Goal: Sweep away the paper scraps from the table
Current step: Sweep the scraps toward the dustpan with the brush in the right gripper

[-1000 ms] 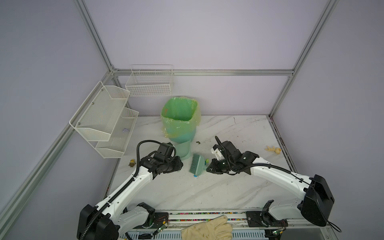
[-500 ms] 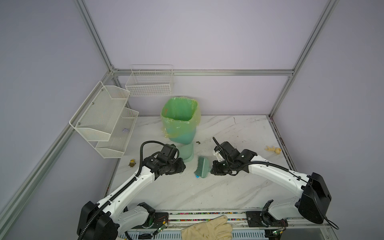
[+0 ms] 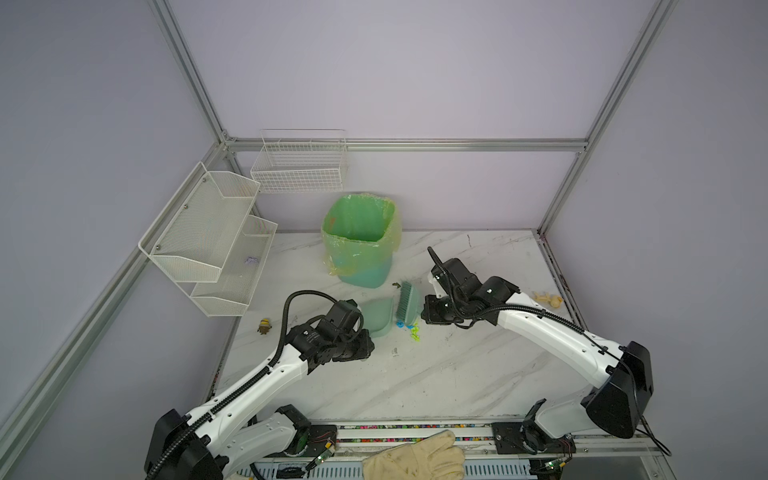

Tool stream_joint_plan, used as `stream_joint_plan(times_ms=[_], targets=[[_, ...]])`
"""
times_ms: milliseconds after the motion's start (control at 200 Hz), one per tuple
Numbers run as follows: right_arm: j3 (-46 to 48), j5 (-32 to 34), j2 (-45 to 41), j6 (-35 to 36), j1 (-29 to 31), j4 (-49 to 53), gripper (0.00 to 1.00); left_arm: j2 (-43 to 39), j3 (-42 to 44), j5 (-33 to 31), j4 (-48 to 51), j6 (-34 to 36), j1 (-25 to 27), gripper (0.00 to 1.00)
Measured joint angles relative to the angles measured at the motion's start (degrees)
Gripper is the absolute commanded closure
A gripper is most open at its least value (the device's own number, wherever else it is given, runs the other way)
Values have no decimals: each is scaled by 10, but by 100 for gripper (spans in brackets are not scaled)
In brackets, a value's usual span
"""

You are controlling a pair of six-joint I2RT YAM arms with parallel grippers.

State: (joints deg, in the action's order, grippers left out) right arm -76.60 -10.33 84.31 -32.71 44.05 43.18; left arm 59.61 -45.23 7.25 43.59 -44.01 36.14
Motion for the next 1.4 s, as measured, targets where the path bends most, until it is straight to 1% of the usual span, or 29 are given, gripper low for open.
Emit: stream_joint_plan(times_ms=[160,425,630,835,1120,1300,1400], targets=[[-35,10,31,17,-12,8,100,-1,2,-1,17,1,17,100],[-34,17,87,37,-28,28,100,17,2,-6,30,9,31,100],[-29,24,72,49,-48,36,100,45,2,-14,54,30,43,100],[-49,31,49,56,-68,39,100,50,0,-21,75,33,56,100],[-50,35,42,72,-80,43,100,74,-5,-22,89,31,99,100],[-42,56,42,83,-81,52,100,96,-35,-29,99,31,125,100],[-29,87,40,93,-81,62,100,112,-54,-32,104,31,143,100]])
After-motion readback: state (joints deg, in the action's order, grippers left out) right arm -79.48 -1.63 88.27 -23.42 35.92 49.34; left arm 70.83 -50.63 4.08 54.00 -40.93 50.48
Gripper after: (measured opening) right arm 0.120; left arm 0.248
